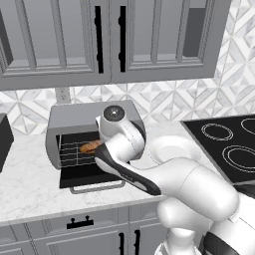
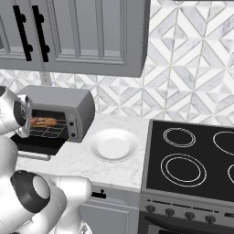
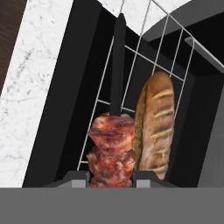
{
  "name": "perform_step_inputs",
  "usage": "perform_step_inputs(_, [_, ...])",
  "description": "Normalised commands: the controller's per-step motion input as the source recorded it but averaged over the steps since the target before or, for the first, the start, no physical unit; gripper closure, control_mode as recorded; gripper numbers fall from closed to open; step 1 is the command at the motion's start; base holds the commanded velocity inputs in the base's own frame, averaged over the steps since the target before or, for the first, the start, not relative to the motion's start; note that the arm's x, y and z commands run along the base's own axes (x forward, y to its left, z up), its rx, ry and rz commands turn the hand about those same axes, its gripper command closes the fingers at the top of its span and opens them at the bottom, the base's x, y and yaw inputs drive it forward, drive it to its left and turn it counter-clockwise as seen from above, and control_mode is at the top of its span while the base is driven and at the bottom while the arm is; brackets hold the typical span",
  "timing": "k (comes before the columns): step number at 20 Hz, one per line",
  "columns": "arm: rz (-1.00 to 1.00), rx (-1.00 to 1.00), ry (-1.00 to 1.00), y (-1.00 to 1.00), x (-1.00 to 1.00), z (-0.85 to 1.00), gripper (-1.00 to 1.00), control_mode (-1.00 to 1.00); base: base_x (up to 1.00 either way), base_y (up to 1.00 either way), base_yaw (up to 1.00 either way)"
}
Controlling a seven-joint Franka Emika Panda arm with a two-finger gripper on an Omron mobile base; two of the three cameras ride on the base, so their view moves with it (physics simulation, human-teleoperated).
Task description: Pick up the kebab skewer and baguette bread, and place them inside the toaster oven. Close the toaster oven door and start by setting the timer.
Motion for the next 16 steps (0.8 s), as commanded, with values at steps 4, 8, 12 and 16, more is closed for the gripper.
perform_step_inputs(4, [0.0,0.0,0.0,0.06,0.15,-0.11,1.0,-1.0,0.0,0.0,0.0])
perform_step_inputs(8, [0.0,0.0,0.0,0.05,0.07,-0.24,1.0,-1.0,0.0,0.0,0.0])
perform_step_inputs(12, [0.0,0.0,0.0,0.01,0.1,-0.24,1.0,-1.0,0.0,0.0,0.0])
perform_step_inputs(16, [0.0,0.0,0.0,0.01,0.18,-0.08,1.0,-1.0,0.0,0.0,0.0])
